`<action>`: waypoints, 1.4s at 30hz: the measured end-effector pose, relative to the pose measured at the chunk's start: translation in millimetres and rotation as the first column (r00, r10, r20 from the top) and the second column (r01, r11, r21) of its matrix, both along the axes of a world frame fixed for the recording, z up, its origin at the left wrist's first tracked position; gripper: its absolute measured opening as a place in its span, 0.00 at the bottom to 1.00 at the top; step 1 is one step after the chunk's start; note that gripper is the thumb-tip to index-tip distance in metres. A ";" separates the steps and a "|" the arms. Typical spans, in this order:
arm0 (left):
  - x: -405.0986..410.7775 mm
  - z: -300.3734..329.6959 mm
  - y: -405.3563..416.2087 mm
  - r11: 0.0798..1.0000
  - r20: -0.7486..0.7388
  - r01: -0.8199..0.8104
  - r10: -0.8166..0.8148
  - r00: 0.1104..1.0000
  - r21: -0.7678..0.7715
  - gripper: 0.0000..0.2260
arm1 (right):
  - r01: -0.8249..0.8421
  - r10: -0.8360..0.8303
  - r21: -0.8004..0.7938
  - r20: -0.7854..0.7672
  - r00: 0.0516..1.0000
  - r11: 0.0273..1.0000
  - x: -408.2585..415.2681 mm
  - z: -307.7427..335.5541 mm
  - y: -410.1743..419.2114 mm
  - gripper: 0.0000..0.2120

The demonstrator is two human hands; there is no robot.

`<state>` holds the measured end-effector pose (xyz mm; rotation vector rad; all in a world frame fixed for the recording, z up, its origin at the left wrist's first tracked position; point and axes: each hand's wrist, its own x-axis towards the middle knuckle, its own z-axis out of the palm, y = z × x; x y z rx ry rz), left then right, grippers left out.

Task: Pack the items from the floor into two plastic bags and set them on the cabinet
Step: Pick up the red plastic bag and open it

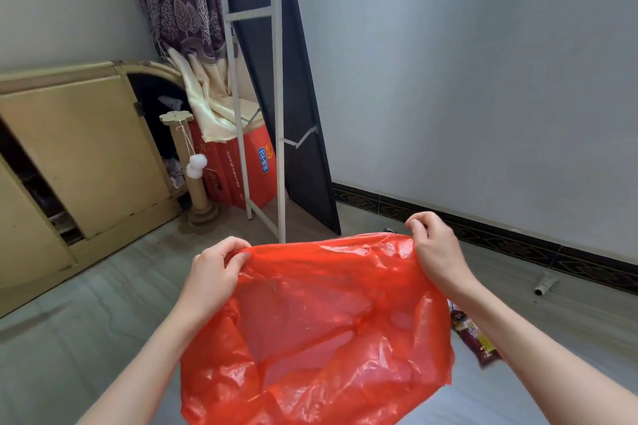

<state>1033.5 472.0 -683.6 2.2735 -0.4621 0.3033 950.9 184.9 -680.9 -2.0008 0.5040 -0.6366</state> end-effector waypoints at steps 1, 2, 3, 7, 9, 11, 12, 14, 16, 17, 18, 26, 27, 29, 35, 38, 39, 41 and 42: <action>2.9 -3.9 -1.4 1.000 0.006 0.005 -0.005 1.000 0.017 0.12 | -0.067 0.066 -0.043 -0.017 0.998 0.997 -1.1 -3.3 0.6 0.06; 6.0 -7.5 -3.0 1.000 0.013 0.008 -0.009 1.000 0.029 0.13 | -0.133 0.128 -0.090 -0.061 0.990 0.987 -1.9 -7.2 1.1 0.08; 9.1 -10.9 -4.7 0.999 0.016 0.016 -0.017 1.000 0.043 0.14 | -0.200 0.181 -0.142 -0.138 0.974 0.969 -3.0 -11.9 1.4 0.11; 24.7 -23.3 -6.9 0.984 -0.096 0.099 -0.086 0.992 0.148 0.11 | -0.533 0.361 -0.251 -0.504 0.785 0.808 -6.2 -28.1 -0.3 0.23; 36.6 -29.0 -8.8 0.972 -0.119 0.152 -0.132 0.984 0.178 0.08 | -0.626 0.379 -0.245 -0.617 0.690 0.740 -1.3 -38.7 -1.0 0.20; 49.3 -40.9 -14.1 0.947 -0.084 0.145 -0.125 0.989 0.287 0.08 | -0.640 0.351 -0.237 -0.675 0.650 0.731 11.3 -54.8 -0.9 0.14; 54.8 -49.4 -17.6 0.933 -0.060 0.122 -0.108 0.992 0.338 0.09 | -0.635 0.350 -0.205 -0.691 0.633 0.744 18.8 -64.0 0.0 0.09; 66.0 -66.6 -26.2 0.916 -0.041 0.110 -0.102 0.994 0.386 0.12 | -0.615 0.395 -0.073 -0.705 0.589 0.785 34.1 -85.4 3.5 0.03; 80.0 -84.0 -33.9 0.899 -0.021 0.118 -0.121 0.992 0.422 0.15 | -0.552 0.473 0.130 -0.695 0.542 0.824 49.3 -111.3 5.9 0.08; 88.5 -93.5 -37.0 0.889 -0.004 0.119 -0.131 0.991 0.442 0.16 | -0.499 0.515 0.248 -0.683 0.518 0.830 55.6 -125.1 6.6 0.10; 97.0 -103.7 -39.9 0.878 0.008 0.122 -0.141 0.990 0.463 0.17 | -0.445 0.534 0.326 -0.682 0.500 0.834 61.4 -138.7 7.0 0.11; 93.7 -229.6 -64.3 0.747 -0.212 0.346 -0.274 0.938 0.567 0.22 | -0.481 0.191 -0.119 -0.815 0.546 0.868 90.3 -253.2 5.8 0.07; 88.9 -240.8 -65.1 0.727 -0.284 0.426 -0.319 0.904 0.539 0.21 | -0.486 0.158 -0.166 -0.815 0.557 0.858 90.9 -258.4 4.8 0.08; 80.1 -259.4 -62.6 0.653 -0.543 0.621 -0.361 0.758 0.433 0.20 | -0.513 0.108 -0.262 -0.805 0.583 0.817 92.4 -266.1 -0.7 0.09; 48.7 -277.0 -35.1 0.179 -0.812 0.881 -0.342 0.473 0.438 0.25 | -0.319 0.058 -0.210 -0.749 0.660 0.924 98.1 -267.8 -8.3 0.07; 44.5 -274.4 -23.8 0.046 -0.819 0.861 -0.286 0.497 0.506 0.24 | -0.228 0.022 -0.184 -0.730 0.683 0.956 101.1 -266.1 -5.9 0.07; 45.9 -272.3 -18.4 0.032 -0.816 0.847 -0.252 0.520 0.530 0.23 | -0.209 0.000 -0.197 -0.729 0.685 0.958 102.3 -265.2 -5.9 0.06; 52.1 -268.2 -5.1 0.047 -0.771 0.793 -0.206 0.602 0.607 0.21 | -0.205 -0.033 -0.234 -0.732 0.681 0.950 103.9 -261.0 -6.3 0.04; 56.5 -266.2 0.7 0.077 -0.741 0.761 -0.181 0.646 0.644 0.19 | -0.218 -0.037 -0.245 -0.739 0.673 0.945 103.6 -258.6 -6.3 0.04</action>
